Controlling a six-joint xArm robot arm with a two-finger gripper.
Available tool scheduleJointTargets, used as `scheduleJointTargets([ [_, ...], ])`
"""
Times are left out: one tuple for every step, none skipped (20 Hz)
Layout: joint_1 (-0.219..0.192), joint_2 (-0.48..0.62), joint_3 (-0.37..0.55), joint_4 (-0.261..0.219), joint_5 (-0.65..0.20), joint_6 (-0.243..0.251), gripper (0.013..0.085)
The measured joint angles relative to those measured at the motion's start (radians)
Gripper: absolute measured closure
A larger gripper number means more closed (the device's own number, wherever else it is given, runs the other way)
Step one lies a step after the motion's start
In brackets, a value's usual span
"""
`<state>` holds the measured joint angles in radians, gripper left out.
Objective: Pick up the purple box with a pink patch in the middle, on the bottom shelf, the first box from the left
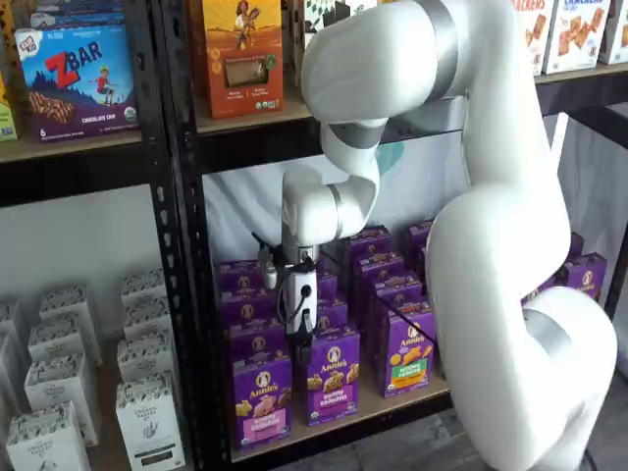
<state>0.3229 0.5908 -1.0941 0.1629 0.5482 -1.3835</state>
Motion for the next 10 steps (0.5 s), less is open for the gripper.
scheduleJointTargets([
  [0.001,0.001,0.003,0.007,-0.014,-0.005,0.013],
  [0.007,0.01,0.007,0.021,-0.038,-0.014,0.013],
  [0.012,0.019,0.005,0.027,-0.052,-0.016,0.013],
  [0.015,0.028,0.001,0.031,-0.06,-0.016,0.013],
  [0.019,0.037,-0.004,0.035,-0.065,-0.016,0.013],
  [0.022,0.045,-0.01,0.039,-0.068,-0.017,0.013],
  [0.025,0.053,-0.015,0.046,-0.072,-0.021,0.013],
  [0.028,0.061,-0.02,0.059,-0.08,-0.03,0.013],
  [0.031,0.067,-0.022,0.078,-0.09,-0.045,0.013],
  [0.034,0.073,-0.025,0.097,-0.102,-0.06,0.013],
])
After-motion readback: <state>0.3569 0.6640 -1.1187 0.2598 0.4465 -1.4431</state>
